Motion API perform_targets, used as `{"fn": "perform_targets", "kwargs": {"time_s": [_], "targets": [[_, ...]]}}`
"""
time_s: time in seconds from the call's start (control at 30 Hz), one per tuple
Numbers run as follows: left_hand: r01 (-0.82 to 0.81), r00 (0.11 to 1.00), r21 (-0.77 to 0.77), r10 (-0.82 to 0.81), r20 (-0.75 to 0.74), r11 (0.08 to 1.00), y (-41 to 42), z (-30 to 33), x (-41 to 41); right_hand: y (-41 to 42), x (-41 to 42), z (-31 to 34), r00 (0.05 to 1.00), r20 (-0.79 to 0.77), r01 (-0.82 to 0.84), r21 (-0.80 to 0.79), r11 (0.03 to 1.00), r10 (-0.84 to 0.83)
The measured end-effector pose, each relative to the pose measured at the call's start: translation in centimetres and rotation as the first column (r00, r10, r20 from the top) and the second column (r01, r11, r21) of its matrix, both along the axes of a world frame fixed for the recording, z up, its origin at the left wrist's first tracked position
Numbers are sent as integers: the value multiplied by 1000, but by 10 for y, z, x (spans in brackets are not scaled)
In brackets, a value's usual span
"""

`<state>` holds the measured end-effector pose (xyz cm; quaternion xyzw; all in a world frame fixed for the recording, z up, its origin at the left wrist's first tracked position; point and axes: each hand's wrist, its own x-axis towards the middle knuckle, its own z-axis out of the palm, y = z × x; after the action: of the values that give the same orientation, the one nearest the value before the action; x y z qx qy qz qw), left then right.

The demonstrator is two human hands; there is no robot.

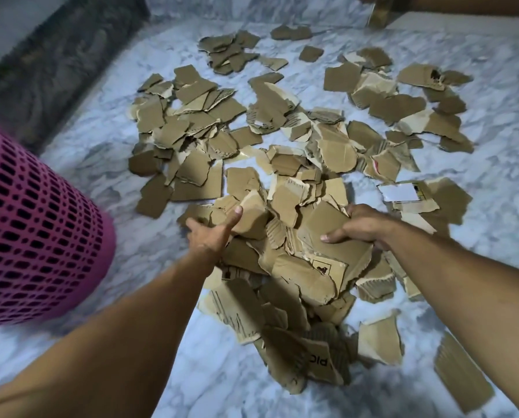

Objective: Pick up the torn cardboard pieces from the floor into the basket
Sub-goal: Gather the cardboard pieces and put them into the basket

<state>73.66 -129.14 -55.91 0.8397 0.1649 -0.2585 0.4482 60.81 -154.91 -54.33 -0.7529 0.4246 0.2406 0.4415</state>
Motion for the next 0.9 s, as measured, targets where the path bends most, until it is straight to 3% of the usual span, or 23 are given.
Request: {"fn": "perform_targets", "kwargs": {"time_s": [0.1,0.17,0.33,0.5,0.57,0.7,0.8,0.9], "targets": [[-234,972,-80,231,-48,969,-4,1,0,8,-5,-5,996,33,75,95,993,-78],[-341,934,-134,320,-158,930,-5,2,6,11,-6,-7,995,48,84,136,987,-91],[-386,890,-386,228,-394,838,-13,5,12,5,-10,-2,997,34,64,138,988,-69],[-347,905,-457,165,-392,819,2,15,26,-22,-13,10,999,30,15,22,1000,-16],[-266,934,-452,112,-340,851,13,21,35,-34,-12,20,999,7,-52,-62,997,52],[163,916,-415,-294,-273,895,16,41,29,-50,-17,36,988,-90,-133,-59,989,128],[464,836,-231,-509,-203,855,3,42,13,-52,-25,45,956,-158,-258,-64,964,245],[663,744,8,-657,-123,749,-15,29,-3,-48,-37,48,904,-257,-380,-119,917,342]]}}
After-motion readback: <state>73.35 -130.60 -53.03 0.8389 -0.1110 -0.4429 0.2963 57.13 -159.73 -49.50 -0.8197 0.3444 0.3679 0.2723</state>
